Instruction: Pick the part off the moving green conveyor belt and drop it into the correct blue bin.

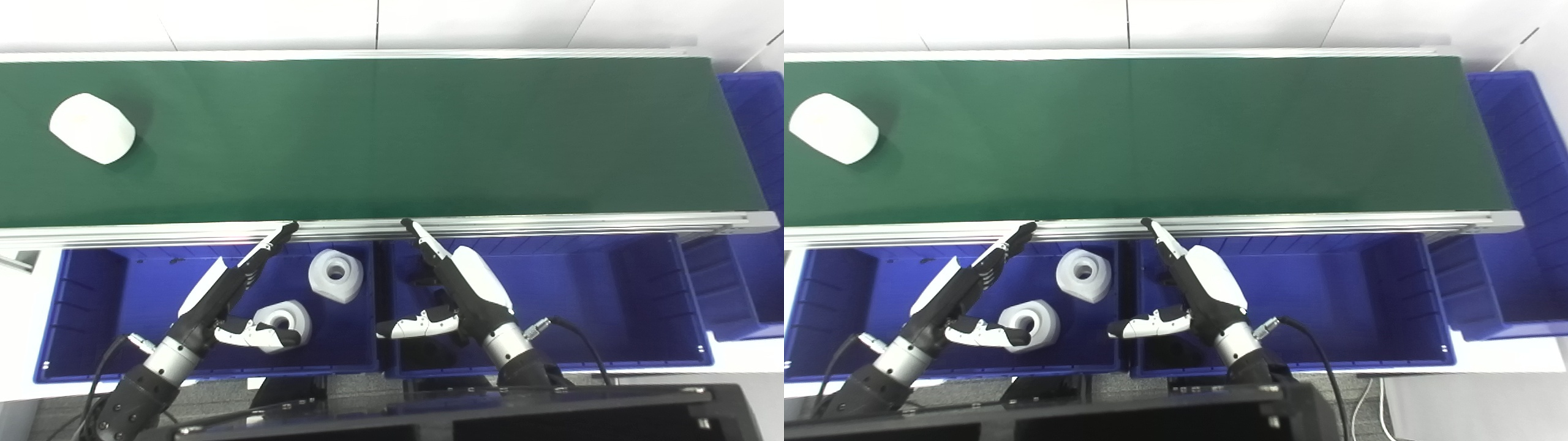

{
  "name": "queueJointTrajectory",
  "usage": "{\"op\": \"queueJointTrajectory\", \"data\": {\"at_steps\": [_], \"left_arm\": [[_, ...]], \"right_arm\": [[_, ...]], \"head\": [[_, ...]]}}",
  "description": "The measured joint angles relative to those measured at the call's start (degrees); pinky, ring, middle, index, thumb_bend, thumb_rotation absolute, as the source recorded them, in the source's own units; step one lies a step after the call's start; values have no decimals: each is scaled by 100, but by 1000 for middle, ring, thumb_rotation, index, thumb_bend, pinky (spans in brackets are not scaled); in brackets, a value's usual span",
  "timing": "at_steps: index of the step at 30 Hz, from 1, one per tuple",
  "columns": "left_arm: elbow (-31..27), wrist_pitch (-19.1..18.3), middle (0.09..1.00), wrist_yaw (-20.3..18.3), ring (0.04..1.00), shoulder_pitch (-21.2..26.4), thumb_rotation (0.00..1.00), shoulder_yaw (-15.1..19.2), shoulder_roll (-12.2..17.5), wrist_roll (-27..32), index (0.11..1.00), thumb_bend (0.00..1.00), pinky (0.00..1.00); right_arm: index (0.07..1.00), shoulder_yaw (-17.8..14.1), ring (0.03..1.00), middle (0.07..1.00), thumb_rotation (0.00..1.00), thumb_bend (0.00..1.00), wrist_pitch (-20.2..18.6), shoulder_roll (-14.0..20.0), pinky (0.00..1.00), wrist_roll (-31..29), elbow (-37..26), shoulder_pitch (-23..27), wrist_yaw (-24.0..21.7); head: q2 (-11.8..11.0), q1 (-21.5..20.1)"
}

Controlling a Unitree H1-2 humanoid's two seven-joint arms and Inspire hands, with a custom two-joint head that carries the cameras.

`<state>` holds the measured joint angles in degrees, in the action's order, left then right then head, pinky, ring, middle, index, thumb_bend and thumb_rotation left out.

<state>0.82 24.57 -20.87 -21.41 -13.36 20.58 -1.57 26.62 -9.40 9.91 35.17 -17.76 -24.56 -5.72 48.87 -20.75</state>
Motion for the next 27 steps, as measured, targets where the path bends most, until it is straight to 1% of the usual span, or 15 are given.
{"op": "queueJointTrajectory", "data": {"at_steps": [2,6,7,8,10,12,13,14,15,17,18,21,23,24,27], "left_arm": [[0,0,1000,5,994,-2,409,-13,-7,-5,979,844,967],[-2,1,1000,64,990,-14,409,-53,-71,-37,977,844,949],[-6,2,1000,86,991,-19,414,-63,-91,-63,978,845,949],[-11,5,1000,124,992,-29,418,-77,-106,-129,977,847,951],[-23,18,1000,198,990,-54,419,-108,-128,-228,977,848,943],[-27,19,1000,245,990,-67,395,-158,-153,-286,978,841,936],[-29,19,1000,258,990,-76,387,-183,-172,-298,979,838,933],[-34,20,1000,281,990,-87,381,-214,-202,-345,981,837,935],[-39,20,1000,318,991,-95,378,-242,-227,-401,982,837,936],[-74,20,1000,449,984,-110,361,-341,-297,-580,984,833,935],[-123,23,1000,539,987,-106,358,-416,-324,-718,991,826,943],[-163,28,1000,838,986,-28,311,-697,-343,-1019,994,825,953],[-141,28,1000,956,981,7,295,-822,-344,-1109,997,823,948],[-120,28,1000,1058,981,26,294,-902,-331,-1137,997,823,947],[-108,28,1000,1192,981,78,296,-1082,-316,-1160,1000,826,944]], "right_arm": [[1000,0,920,970,484,1000,15,22,850,-8,-1,-9,1],[1000,-14,917,972,473,1000,72,127,830,-63,-28,-43,-17],[1000,-31,915,972,474,1000,72,157,823,-108,-47,-55,-42],[1000,-50,915,974,479,1000,73,190,812,-153,-63,-68,-62],[1000,-108,913,977,479,1000,75,258,798,-318,-80,-97,-125],[1000,-183,913,979,479,1000,75,349,787,-459,-80,-156,-165],[1000,-222,913,980,480,1000,77,395,783,-535,-81,-191,-180],[1000,-270,914,985,479,1000,78,449,758,-611,-81,-230,-226],[1000,-298,914,987,479,1000,80,492,749,-685,-81,-252,-249],[1000,-380,934,996,448,993,98,578,767,-861,-81,-284,-286],[1000,-444,948,999,419,987,106,615,805,-985,-81,-296,-309],[1000,-633,969,1000,384,975,175,752,852,-1322,-79,-311,-385],[1000,-714,980,1000,357,963,270,832,872,-1456,-79,-322,-392],[1000,-748,981,1000,355,963,294,865,873,-1509,-77,-331,-399],[1000,-791,986,1000,316,941,343,912,874,-1636,-70,-365,-414]], "head": [[-18,255],[-36,431],[-36,606],[-36,608],[-62,922],[-62,924],[-79,1072],[-97,1213],[-97,1214],[-123,1424],[-123,1425],[-141,1609],[-176,1767],[-176,1768],[-202,1812]]}}
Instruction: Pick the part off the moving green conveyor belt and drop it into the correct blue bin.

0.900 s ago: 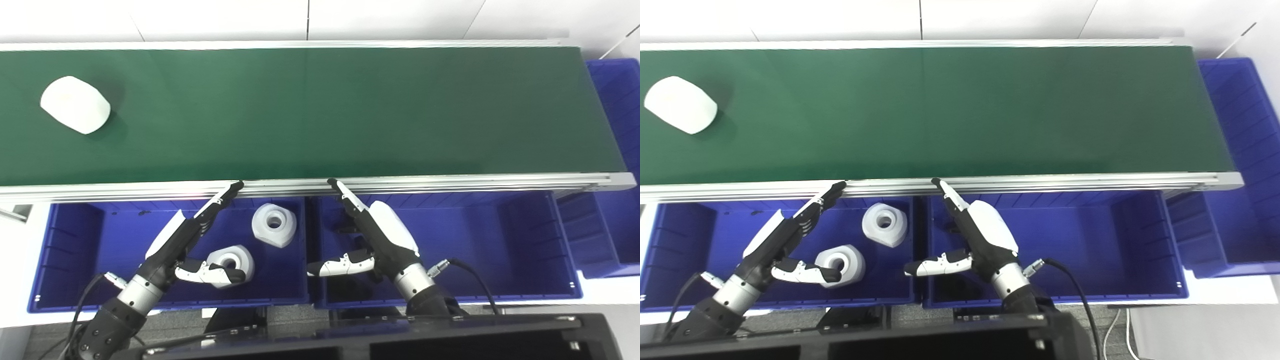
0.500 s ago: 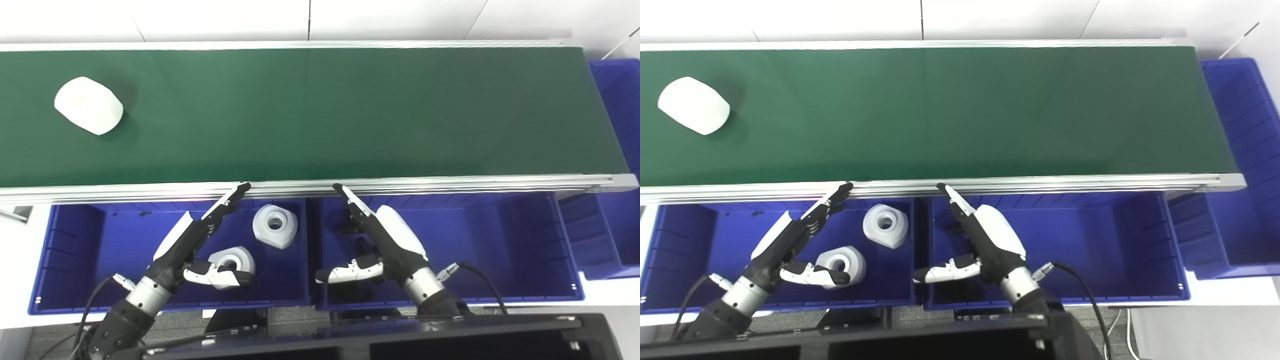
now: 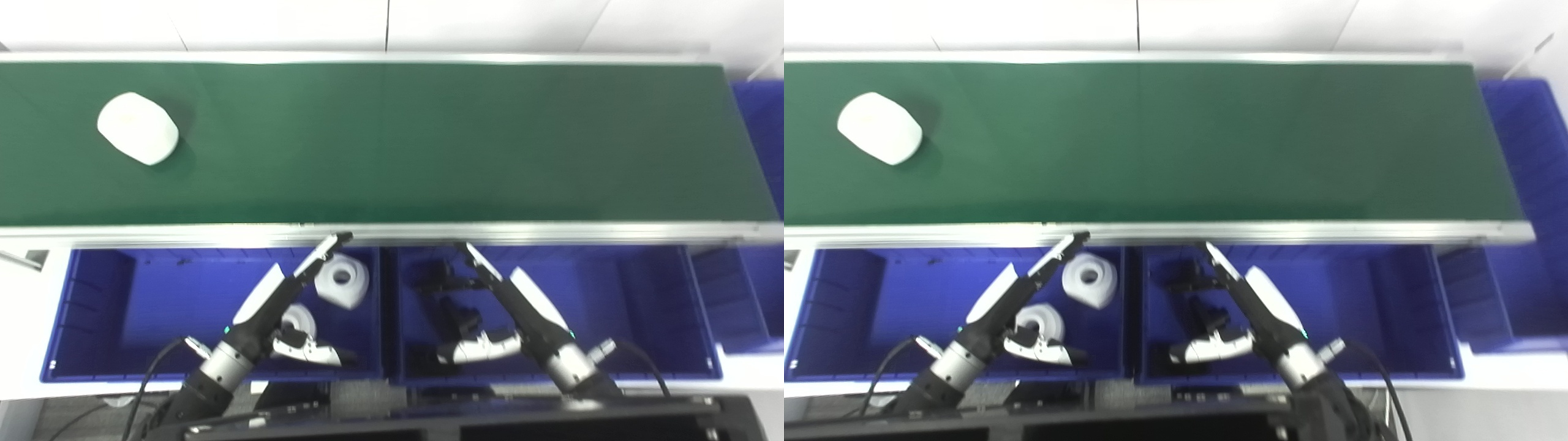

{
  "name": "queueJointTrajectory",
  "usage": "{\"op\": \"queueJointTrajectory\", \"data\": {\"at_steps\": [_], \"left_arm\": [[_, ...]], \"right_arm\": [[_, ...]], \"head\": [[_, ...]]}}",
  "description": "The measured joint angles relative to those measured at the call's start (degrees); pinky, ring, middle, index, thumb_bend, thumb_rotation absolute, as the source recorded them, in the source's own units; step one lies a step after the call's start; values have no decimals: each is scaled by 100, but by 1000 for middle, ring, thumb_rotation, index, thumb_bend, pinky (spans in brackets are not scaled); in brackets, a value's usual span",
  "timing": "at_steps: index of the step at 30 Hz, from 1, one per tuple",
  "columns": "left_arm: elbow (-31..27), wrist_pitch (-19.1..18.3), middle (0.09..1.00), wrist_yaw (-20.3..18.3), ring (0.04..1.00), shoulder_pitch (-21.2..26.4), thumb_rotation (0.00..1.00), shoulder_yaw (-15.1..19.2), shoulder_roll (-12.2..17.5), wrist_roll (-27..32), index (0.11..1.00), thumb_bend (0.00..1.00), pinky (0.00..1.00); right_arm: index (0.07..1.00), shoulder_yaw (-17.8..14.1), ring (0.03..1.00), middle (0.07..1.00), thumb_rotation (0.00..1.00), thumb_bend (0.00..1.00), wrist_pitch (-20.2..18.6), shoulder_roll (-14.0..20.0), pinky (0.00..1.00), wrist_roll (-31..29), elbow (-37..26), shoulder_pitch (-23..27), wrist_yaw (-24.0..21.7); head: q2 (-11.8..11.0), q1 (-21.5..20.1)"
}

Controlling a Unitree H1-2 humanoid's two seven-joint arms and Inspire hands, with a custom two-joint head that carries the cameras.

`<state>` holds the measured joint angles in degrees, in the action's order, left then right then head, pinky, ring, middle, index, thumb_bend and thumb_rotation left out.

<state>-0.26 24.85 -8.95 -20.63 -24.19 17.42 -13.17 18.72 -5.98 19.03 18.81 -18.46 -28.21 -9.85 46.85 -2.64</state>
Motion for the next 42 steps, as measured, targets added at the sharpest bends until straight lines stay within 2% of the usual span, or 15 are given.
{"op": "queueJointTrajectory", "data": {"at_steps": [4,10,14,17,23,24,25,26,27,28,31,32,36,39,42], "left_arm": [[51,0,1000,160,989,57,280,-146,7,-12,1000,820,953],[166,0,1000,363,989,126,295,-309,43,3,997,818,953],[214,0,1000,466,995,142,311,-351,59,11,991,816,966],[236,0,1000,516,996,144,324,-338,61,39,990,816,969],[290,0,1000,517,987,133,346,-299,56,272,988,811,927],[310,0,1000,517,986,127,347,-285,53,278,987,811,924],[314,0,998,517,977,118,330,-282,48,278,982,809,917],[314,0,994,517,971,114,318,-283,40,279,978,807,911],[315,0,991,515,966,111,308,-287,28,289,975,804,905],[315,0,989,511,964,110,301,-302,16,340,973,803,901],[306,-3,964,504,929,83,279,-334,-29,510,938,844,839],[270,-4,958,506,923,58,280,-333,-35,509,930,855,833],[-361,-2,942,509,907,-95,287,-202,-44,504,914,875,815],[-714,0,920,505,888,-95,258,-36,-101,508,902,879,812],[-1081,-2,882,478,851,-31,263,188,-141,513,887,864,786]], "right_arm": [[1000,-18,972,1000,320,925,103,34,834,-38,65,-22,-41],[1000,-49,957,1000,390,919,397,31,781,44,245,-27,-20],[1000,-64,957,1000,392,910,434,0,796,72,251,-25,32],[1000,-64,955,1000,388,910,454,-27,769,140,256,-28,70],[1000,-63,956,1000,402,912,635,-69,802,176,302,-43,114],[1000,-65,957,1000,405,913,656,-71,799,175,332,-44,139],[1000,-80,958,1000,384,912,669,-71,800,168,385,-45,144],[1000,-95,959,1000,372,909,670,-70,795,164,408,-53,144],[1000,-112,959,1000,366,906,675,-69,788,151,417,-66,145],[1000,-142,959,1000,362,904,711,-68,782,109,430,-84,150],[1000,-192,943,1000,354,895,912,-43,671,34,511,-103,158],[1000,-201,934,1000,354,896,966,-33,644,25,563,-101,157],[1000,-242,933,1000,356,901,1080,8,651,11,745,-101,153],[1000,-256,947,1000,317,895,1209,27,705,-43,861,-65,144],[1000,-276,941,1000,304,899,1253,39,663,-87,870,-53,139]], "head": [[-79,88],[-123,123],[-184,158],[-228,149],[-334,254],[-421,551],[-422,554],[-535,850],[-536,853],[-649,1105],[-852,1396],[-853,1397],[-958,1564],[-976,1652],[-967,1679]]}}
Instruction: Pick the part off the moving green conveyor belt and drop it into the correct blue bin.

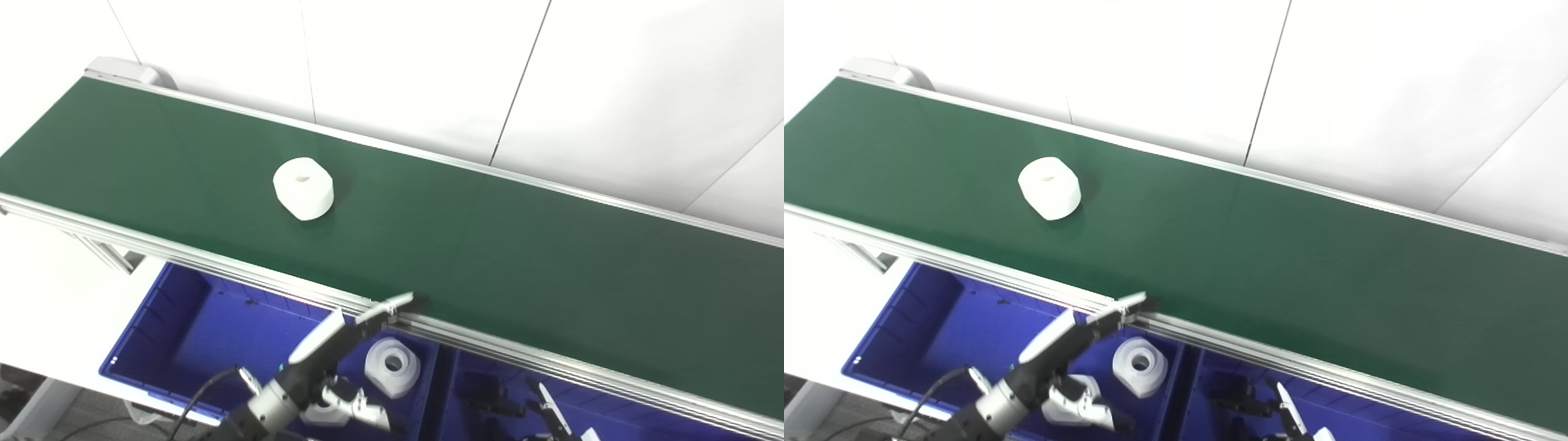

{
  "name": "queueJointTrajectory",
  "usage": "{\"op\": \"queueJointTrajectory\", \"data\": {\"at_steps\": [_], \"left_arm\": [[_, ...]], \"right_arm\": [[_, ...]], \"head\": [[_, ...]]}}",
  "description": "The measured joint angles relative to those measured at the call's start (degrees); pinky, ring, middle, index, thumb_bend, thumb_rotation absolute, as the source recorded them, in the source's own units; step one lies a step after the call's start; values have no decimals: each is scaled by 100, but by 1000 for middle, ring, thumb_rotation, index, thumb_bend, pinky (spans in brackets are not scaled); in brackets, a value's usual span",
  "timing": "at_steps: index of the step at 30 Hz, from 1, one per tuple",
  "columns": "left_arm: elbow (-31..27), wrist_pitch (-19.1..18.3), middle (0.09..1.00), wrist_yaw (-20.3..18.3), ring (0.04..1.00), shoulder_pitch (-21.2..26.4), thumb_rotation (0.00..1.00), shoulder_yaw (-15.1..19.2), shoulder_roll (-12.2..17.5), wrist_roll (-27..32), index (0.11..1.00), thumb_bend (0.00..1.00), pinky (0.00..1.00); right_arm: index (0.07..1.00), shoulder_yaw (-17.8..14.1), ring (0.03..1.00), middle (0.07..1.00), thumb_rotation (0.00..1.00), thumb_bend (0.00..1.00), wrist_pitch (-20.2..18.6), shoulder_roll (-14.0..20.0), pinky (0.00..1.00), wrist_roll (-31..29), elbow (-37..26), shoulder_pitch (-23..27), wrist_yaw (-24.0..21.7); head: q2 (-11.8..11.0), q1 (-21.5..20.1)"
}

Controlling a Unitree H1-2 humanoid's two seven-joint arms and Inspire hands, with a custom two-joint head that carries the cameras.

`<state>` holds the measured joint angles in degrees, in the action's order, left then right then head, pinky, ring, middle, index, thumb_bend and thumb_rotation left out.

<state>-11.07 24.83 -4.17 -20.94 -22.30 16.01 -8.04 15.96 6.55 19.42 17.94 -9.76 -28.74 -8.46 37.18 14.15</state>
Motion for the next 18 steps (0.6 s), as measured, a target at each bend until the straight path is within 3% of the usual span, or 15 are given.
{"op": "queueJointTrajectory", "data": {"at_steps": [3,8,11,13,18], "left_arm": [[-230,4,874,26,844,168,241,230,-34,-329,881,819,788],[-486,-20,925,-203,887,562,214,505,28,-635,905,767,830],[-618,-227,944,-421,899,804,200,656,142,-668,917,734,840],[-655,-468,949,-628,897,1011,135,771,245,-758,931,700,821],[-715,-956,947,-970,886,1484,99,1012,531,-929,929,698,791]], "right_arm": [[1000,-12,927,1000,297,905,0,8,624,18,0,3,-2],[1000,-16,932,1000,290,906,-1,5,671,41,1,38,-16],[1000,-19,927,1000,279,914,0,4,657,39,4,60,-20],[1000,-22,940,1000,257,912,1,0,737,46,12,78,-5],[1000,-20,940,997,252,902,41,-2,749,127,28,106,16]], "head": [[-9,0],[9,-114],[97,-219],[97,-220],[97,-211]]}}
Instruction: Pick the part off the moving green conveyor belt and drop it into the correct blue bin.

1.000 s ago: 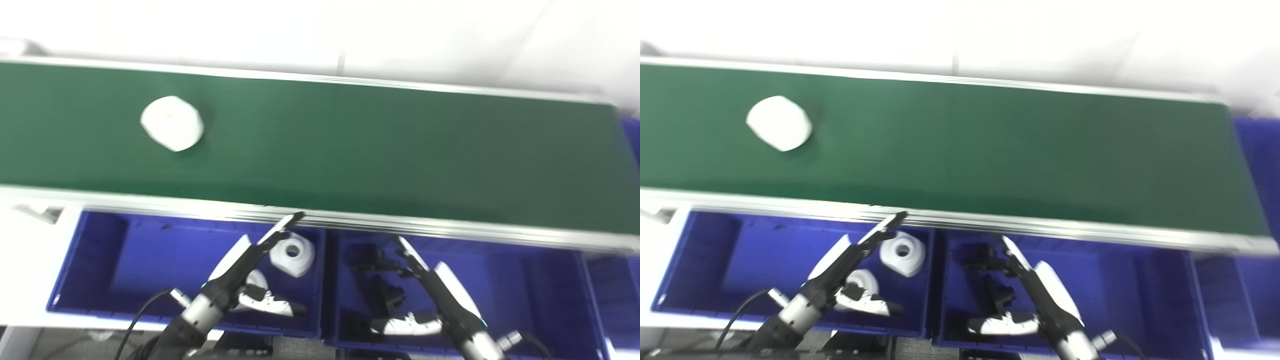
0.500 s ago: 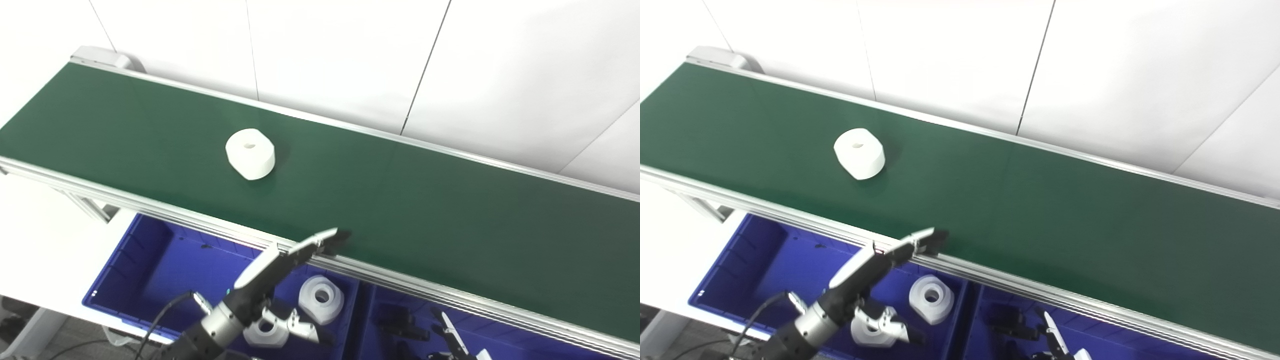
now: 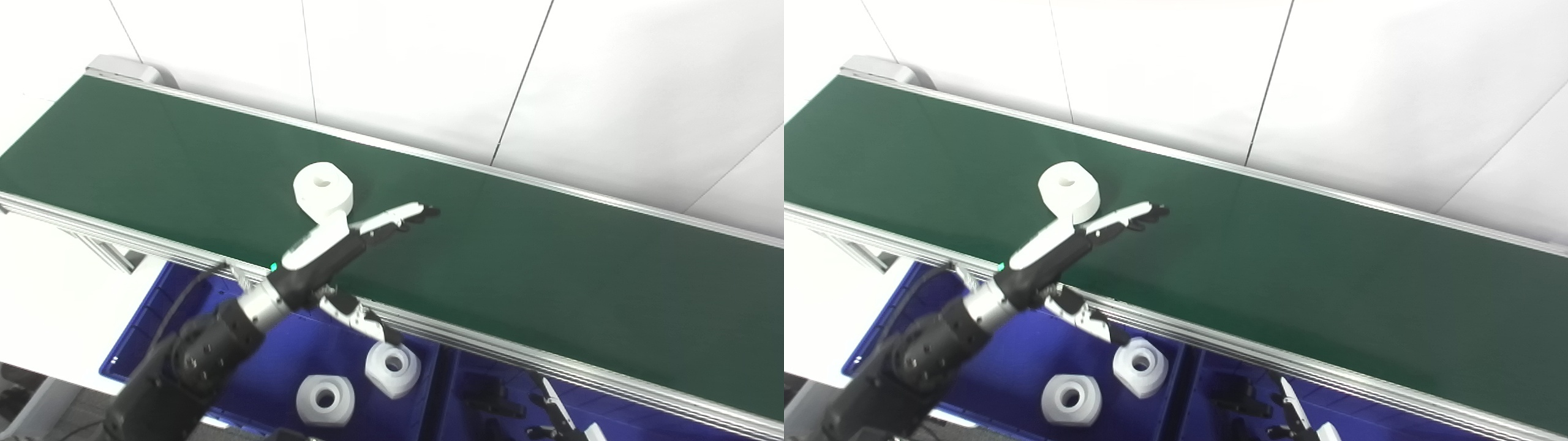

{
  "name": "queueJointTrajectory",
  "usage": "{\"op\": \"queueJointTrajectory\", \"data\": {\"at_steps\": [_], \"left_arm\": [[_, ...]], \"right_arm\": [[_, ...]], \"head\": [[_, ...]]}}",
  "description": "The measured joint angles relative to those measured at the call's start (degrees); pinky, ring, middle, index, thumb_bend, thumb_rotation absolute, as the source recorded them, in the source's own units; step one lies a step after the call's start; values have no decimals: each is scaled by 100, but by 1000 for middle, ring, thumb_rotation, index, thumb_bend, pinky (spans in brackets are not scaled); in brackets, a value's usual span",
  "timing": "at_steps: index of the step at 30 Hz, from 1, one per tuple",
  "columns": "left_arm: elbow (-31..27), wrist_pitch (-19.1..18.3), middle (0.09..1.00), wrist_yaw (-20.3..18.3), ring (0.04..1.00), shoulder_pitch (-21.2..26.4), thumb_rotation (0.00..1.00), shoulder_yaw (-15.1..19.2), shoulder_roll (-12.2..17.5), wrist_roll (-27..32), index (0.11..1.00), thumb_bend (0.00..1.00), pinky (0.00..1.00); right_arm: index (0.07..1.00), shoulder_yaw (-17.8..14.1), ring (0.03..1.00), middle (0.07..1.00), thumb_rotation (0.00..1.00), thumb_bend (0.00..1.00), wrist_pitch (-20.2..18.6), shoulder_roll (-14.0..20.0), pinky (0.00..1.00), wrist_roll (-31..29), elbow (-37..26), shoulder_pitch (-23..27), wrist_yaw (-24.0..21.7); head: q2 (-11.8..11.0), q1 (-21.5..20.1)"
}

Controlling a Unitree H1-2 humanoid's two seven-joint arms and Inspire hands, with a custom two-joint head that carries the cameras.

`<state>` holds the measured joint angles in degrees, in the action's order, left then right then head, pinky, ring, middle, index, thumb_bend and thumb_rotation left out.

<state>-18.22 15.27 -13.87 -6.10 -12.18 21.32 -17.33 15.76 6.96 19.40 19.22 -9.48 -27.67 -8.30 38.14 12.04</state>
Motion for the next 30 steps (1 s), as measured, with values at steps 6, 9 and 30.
{"op": "queueJointTrajectory", "data": {"at_steps": [6,9,30], "left_arm": [[-6,-558,959,-360,921,582,24,209,165,-9,932,712,835],[-18,-892,965,-548,922,879,33,326,237,-35,935,731,820],[1332,-922,966,-841,953,2223,40,-416,795,-2734,927,847,922]], "right_arm": [[1000,2,936,993,241,898,84,-4,720,26,114,47,4],[1000,2,928,985,246,892,184,-5,742,57,120,58,15],[1000,1,907,974,200,880,250,-84,681,162,273,130,28]], "head": [[9,0],[0,26],[-97,35]]}}
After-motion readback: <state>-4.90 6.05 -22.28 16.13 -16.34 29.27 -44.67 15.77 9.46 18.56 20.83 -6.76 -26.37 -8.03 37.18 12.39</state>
